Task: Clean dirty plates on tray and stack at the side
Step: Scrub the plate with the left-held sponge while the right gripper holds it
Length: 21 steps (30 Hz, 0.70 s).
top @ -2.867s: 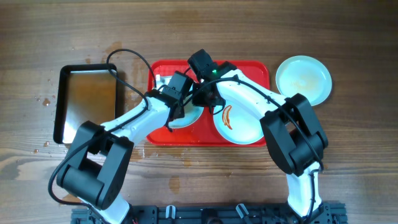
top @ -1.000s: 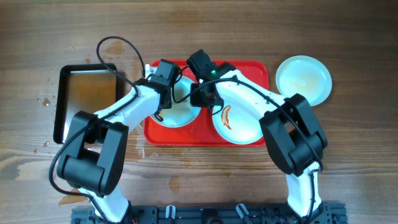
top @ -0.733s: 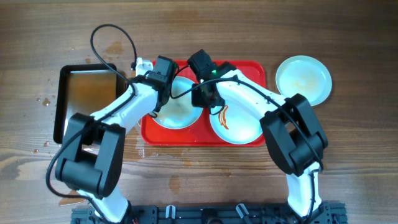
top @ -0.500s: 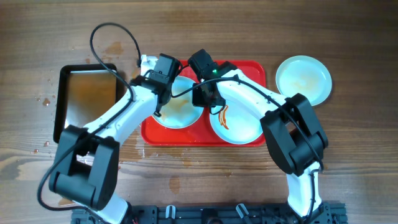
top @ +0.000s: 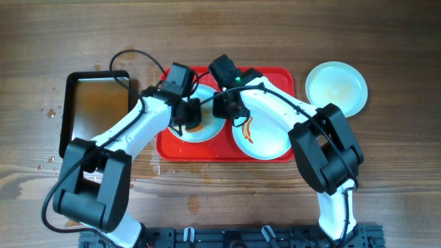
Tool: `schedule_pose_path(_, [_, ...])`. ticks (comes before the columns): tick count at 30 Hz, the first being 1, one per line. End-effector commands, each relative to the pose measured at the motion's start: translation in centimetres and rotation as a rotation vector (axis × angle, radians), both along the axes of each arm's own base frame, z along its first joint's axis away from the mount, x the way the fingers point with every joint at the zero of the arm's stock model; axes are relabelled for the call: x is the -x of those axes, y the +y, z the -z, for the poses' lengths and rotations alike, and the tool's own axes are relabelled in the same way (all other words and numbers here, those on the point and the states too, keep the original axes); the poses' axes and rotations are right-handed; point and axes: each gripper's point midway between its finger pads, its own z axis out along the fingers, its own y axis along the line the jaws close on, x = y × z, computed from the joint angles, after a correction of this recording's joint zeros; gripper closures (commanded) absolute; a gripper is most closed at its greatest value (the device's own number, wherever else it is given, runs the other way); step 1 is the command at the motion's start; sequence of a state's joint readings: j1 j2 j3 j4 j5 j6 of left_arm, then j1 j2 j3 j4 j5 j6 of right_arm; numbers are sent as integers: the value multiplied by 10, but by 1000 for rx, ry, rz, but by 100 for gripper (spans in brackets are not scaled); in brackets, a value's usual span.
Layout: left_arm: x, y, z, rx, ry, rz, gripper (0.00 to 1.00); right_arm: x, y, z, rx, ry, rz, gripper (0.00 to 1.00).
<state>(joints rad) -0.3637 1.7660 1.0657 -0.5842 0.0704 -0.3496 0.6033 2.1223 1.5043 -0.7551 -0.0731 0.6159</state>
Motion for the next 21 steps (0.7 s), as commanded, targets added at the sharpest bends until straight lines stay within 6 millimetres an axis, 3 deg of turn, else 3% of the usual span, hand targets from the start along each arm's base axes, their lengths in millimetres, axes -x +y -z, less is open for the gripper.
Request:
schedule_pose_path(1, [14,31,19,-144,17,-45,96,1,-22,18,101,4,11,96])
schedule_pose_path(6, [14,63,22,-315,-16,-85,96,2,-22,18,103,7,10,96])
schedule_pose_path(11, [3,96,9,-509,-97,-137,96,3,-23,18,107,12,10,96])
schedule_pose_path(15, [-7,99,-6,-533,-141,-156,96,3,-23,18,107,12,8,96])
schedule_pose_path(21, [-35,88,-71,-430,-317,-251,96,3,-23,18,107,11,7,96])
